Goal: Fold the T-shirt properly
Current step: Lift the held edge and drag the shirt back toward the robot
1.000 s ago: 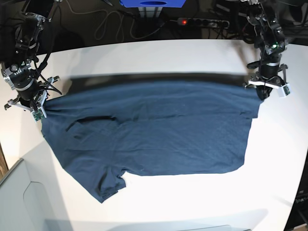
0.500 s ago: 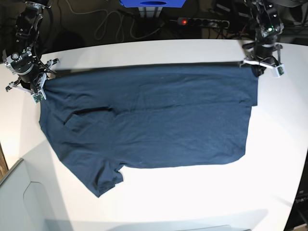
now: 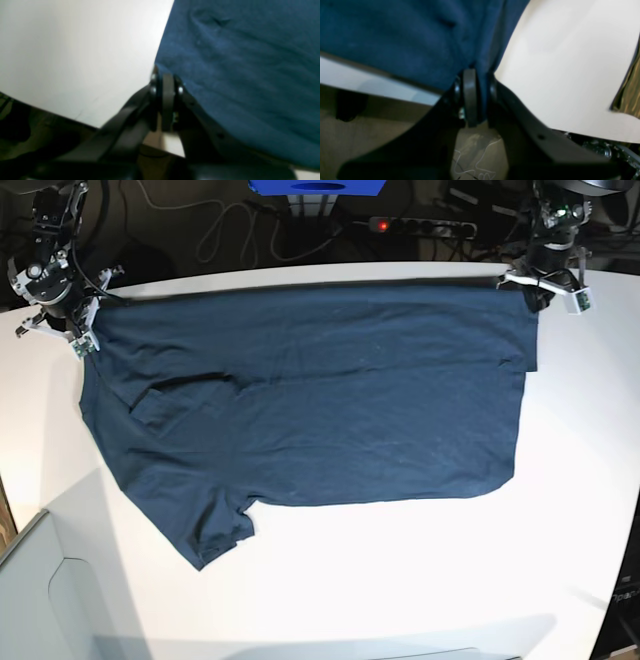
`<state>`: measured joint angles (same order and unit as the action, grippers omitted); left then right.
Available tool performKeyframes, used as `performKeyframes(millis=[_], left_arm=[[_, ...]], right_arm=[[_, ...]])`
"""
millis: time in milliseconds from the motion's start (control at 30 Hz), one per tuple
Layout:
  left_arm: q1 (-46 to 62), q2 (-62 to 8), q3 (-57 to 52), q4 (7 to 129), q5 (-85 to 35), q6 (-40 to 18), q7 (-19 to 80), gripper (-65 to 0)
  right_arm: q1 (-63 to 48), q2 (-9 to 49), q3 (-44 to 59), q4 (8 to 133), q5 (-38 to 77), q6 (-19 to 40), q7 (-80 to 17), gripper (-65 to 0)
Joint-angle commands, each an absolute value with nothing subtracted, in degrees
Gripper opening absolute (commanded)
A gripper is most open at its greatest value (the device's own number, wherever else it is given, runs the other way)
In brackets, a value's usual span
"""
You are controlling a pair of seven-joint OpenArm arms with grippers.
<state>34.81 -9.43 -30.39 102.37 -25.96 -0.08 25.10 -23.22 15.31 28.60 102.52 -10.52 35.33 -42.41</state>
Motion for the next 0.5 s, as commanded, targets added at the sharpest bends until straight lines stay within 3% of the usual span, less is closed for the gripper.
performKeyframes(millis=[0,467], left_arm=[[35.74,-10.07,-30.81,103.34,-26.07,-0.04,23.87,-65.0],[37.49,-9.98,-30.81,103.16,-26.07,-0.04,24.04,-65.0]], right_arm=[[-23.96,16.31,29.14,103.6,-10.68,35.82,-42.15,-64.8],[-26.68,16.22,29.32,103.52,-10.68,35.65,-42.07,-64.5]])
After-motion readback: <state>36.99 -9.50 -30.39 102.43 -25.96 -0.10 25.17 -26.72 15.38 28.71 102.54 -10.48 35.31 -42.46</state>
